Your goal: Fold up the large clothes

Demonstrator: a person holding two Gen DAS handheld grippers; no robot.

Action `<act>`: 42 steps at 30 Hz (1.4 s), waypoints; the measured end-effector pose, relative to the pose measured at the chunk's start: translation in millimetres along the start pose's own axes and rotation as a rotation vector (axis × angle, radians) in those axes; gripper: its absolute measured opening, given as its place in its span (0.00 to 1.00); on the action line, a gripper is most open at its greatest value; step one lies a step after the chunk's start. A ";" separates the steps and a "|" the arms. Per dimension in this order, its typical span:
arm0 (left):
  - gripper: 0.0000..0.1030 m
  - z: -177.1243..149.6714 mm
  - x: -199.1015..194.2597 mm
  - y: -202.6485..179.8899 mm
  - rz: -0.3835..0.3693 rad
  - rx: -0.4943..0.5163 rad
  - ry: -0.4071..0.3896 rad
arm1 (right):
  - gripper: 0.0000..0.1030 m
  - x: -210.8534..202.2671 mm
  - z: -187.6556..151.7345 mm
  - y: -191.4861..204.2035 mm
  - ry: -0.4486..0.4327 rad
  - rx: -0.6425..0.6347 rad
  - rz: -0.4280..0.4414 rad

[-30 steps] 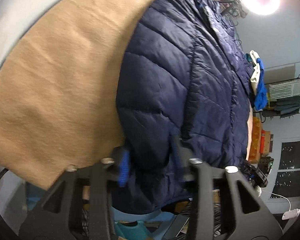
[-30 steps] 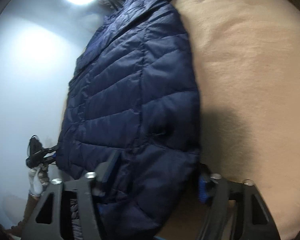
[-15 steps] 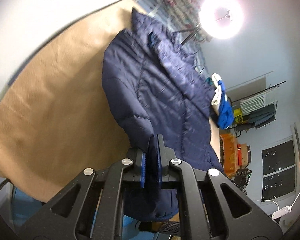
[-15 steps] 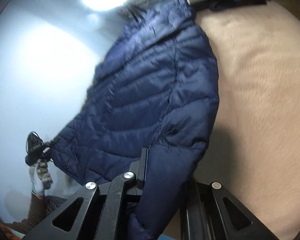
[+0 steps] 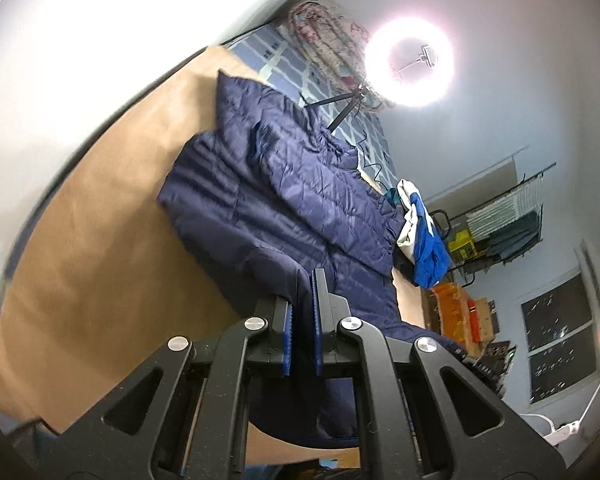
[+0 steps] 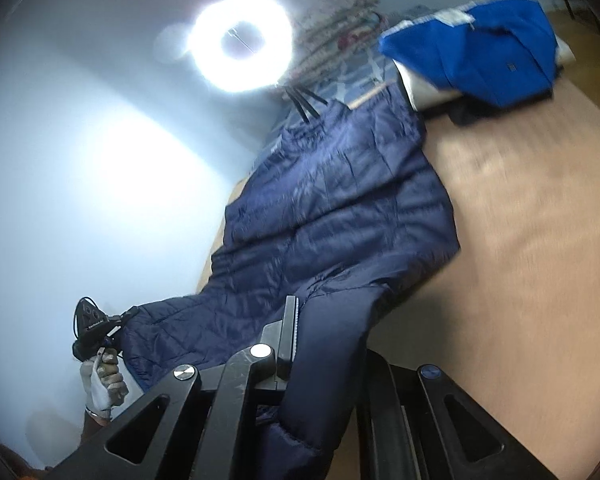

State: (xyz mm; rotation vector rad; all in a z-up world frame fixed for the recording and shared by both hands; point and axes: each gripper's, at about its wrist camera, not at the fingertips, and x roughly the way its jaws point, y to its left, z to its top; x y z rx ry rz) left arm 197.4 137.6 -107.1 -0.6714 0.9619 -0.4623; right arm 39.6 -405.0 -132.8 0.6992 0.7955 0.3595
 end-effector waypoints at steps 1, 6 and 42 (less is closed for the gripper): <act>0.05 6.4 2.4 -2.2 0.013 0.017 -0.003 | 0.05 2.1 7.3 2.4 -0.002 -0.008 -0.005; 0.05 37.6 23.9 -4.1 0.036 0.037 -0.018 | 0.05 16.6 41.5 5.5 -0.006 -0.045 -0.040; 0.34 179.1 248.2 48.1 0.250 0.048 0.028 | 0.67 180.5 201.3 -104.6 0.051 0.155 -0.190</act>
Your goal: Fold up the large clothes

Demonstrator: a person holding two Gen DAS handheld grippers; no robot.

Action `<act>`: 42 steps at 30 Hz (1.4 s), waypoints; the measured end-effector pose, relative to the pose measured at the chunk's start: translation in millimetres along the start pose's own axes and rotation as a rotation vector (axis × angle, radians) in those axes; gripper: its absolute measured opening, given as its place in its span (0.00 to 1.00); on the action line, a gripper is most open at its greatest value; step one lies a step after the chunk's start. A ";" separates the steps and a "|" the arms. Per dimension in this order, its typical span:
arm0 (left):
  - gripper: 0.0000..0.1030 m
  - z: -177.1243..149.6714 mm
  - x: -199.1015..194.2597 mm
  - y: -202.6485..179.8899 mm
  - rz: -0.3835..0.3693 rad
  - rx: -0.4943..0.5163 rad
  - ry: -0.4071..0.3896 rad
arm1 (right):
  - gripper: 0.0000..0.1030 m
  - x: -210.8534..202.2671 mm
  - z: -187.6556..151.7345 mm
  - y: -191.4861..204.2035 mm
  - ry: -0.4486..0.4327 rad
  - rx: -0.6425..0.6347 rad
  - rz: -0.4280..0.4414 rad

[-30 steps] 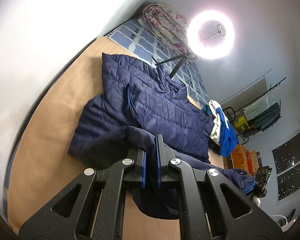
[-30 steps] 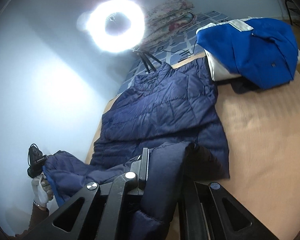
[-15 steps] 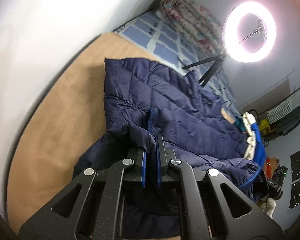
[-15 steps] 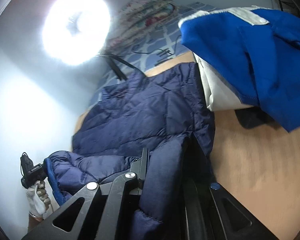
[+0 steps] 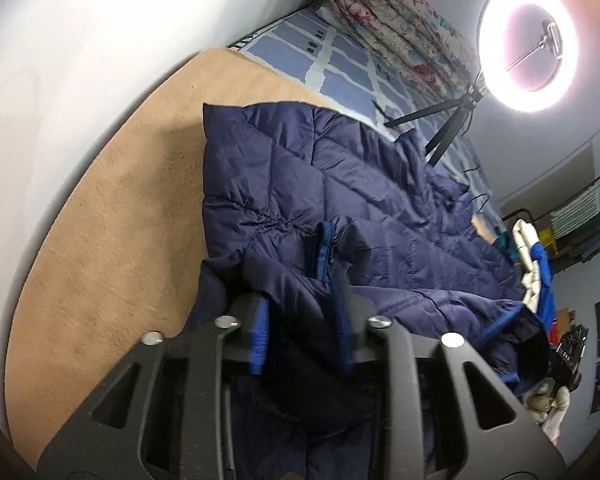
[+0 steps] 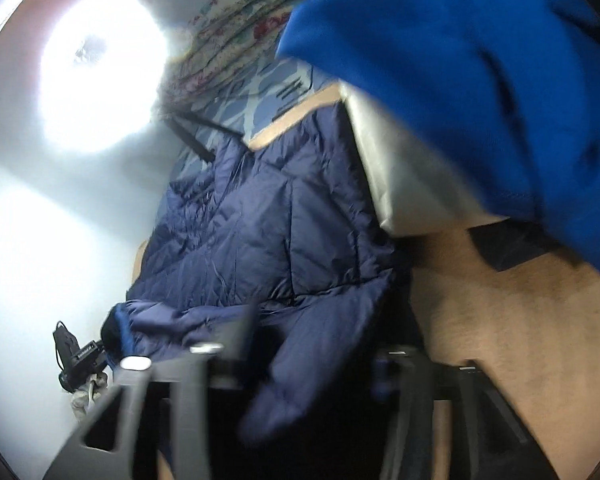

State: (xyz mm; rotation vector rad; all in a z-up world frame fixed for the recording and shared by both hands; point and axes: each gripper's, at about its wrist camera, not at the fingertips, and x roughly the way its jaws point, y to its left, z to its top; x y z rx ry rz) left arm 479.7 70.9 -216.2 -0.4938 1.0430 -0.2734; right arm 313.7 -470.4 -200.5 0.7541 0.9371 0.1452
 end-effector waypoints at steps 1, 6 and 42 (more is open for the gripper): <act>0.40 2.8 -3.7 1.4 -0.012 -0.011 -0.003 | 0.71 -11.9 1.4 -1.9 -0.033 -0.001 0.012; 0.68 19.7 -45.4 13.3 -0.072 -0.059 -0.125 | 0.72 -53.7 1.2 -7.9 -0.151 -0.070 0.029; 0.03 32.9 20.4 -39.4 0.209 0.324 -0.060 | 0.00 0.0 -17.7 69.4 -0.080 -0.591 -0.403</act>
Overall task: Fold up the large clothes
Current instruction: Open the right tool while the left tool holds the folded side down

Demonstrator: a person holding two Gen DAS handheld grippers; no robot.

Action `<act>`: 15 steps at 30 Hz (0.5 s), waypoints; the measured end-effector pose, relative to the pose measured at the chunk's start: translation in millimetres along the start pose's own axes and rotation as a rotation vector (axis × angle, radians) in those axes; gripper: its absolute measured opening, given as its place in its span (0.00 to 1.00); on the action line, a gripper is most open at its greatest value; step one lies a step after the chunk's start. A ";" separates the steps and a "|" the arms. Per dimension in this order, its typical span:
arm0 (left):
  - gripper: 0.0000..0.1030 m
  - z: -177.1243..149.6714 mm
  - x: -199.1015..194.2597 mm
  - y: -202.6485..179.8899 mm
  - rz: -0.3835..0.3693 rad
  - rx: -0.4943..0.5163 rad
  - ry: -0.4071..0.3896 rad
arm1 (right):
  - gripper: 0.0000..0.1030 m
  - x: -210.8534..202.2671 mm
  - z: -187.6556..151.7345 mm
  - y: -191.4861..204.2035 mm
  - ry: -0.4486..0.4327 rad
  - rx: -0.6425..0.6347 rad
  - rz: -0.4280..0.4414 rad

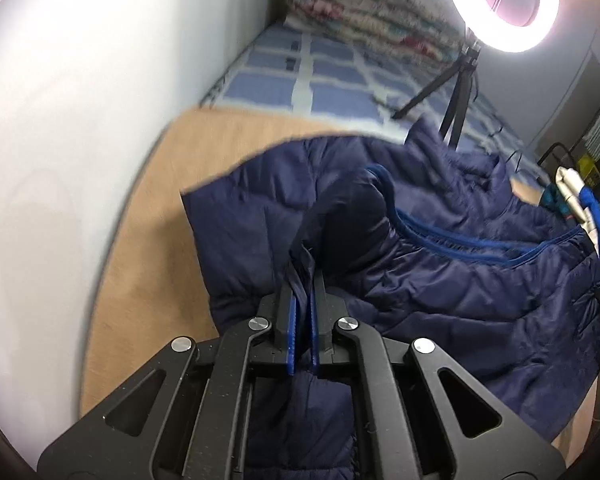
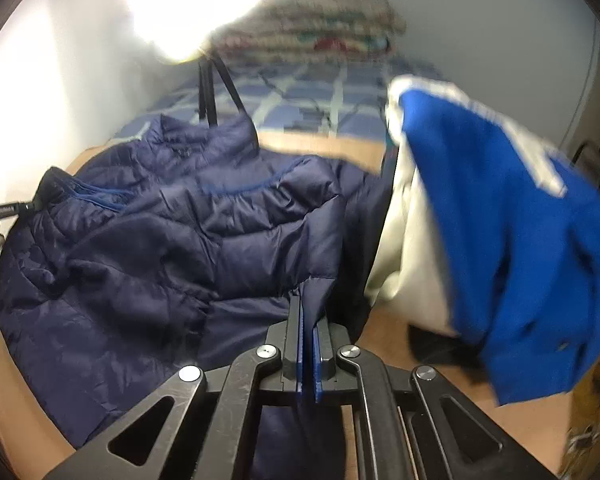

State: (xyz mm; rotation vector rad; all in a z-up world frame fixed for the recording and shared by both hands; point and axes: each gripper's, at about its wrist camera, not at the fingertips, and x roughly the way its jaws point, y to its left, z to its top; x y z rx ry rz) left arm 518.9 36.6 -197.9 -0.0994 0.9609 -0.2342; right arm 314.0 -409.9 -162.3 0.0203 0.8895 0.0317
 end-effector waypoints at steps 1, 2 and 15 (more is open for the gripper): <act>0.02 3.9 -4.4 -0.1 -0.001 0.005 -0.010 | 0.00 -5.7 3.3 2.5 -0.019 -0.015 -0.020; 0.02 9.7 -8.6 -0.3 0.005 0.010 -0.021 | 0.00 -10.8 6.5 4.0 -0.040 -0.034 -0.046; 0.02 97.5 13.5 -23.8 0.044 -0.012 -0.137 | 0.00 1.7 65.8 3.5 -0.177 -0.107 -0.281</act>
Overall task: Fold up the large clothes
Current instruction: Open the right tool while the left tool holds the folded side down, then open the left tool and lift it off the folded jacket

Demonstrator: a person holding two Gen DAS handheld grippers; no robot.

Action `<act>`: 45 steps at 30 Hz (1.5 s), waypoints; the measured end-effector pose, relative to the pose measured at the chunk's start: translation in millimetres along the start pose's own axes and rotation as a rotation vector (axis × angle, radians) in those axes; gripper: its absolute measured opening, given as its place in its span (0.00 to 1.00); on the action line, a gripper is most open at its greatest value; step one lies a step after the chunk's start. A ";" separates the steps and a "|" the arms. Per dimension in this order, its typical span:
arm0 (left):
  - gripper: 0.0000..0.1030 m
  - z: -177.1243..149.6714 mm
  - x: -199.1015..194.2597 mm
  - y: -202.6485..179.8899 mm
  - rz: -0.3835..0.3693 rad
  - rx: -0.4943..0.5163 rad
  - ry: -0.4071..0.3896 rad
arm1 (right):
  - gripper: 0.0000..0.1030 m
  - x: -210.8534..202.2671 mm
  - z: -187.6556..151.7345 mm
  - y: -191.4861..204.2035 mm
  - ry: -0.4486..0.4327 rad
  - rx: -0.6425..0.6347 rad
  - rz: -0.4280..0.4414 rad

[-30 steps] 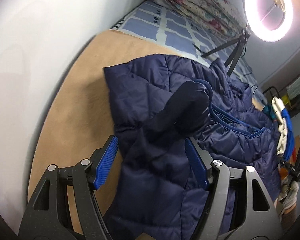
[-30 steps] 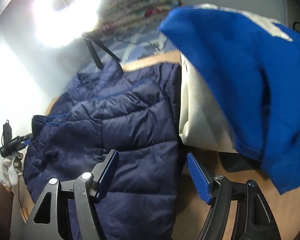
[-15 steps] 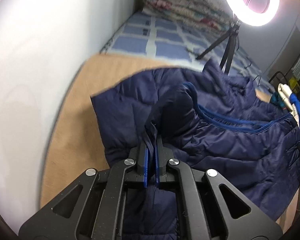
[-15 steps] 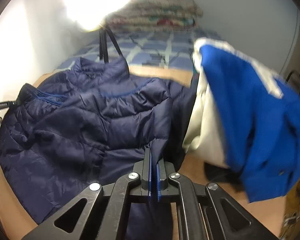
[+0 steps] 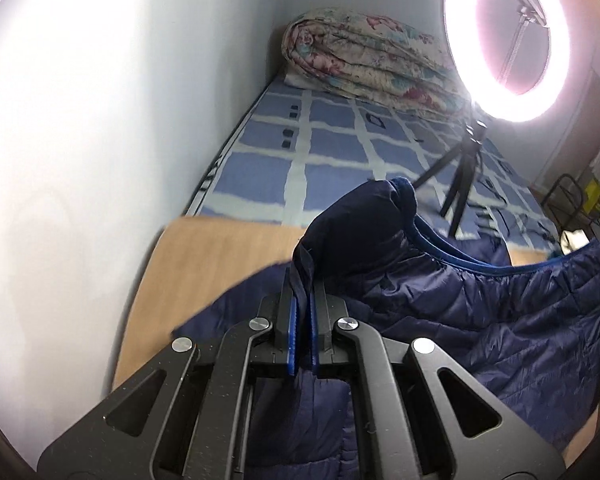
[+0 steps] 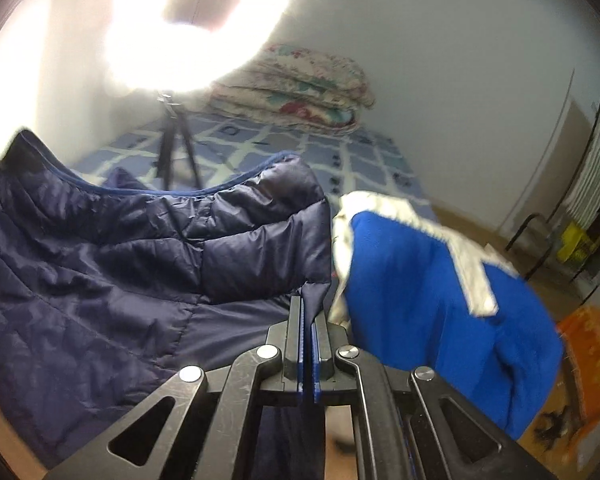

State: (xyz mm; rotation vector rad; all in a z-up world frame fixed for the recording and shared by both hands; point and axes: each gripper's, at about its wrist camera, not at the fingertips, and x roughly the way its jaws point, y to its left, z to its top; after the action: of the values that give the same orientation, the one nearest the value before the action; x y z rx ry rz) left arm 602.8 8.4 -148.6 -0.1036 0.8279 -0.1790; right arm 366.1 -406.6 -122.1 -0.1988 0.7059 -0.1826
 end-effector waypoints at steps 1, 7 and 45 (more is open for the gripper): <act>0.02 2.7 7.8 -2.1 0.005 -0.003 0.001 | 0.00 9.3 2.4 0.4 0.004 -0.005 -0.024; 0.02 -0.8 64.6 -14.5 0.117 0.018 0.028 | 0.00 56.6 5.2 14.4 0.060 -0.035 -0.099; 0.23 -168.5 22.9 -180.2 -0.165 0.350 0.211 | 0.49 -50.3 -190.0 -42.2 0.277 0.372 0.431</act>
State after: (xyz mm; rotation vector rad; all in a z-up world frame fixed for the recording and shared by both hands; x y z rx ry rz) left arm 472.2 -176.4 -249.4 0.1798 0.9860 -0.4932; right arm 199.4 -458.3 -221.8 0.3402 0.9577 0.0757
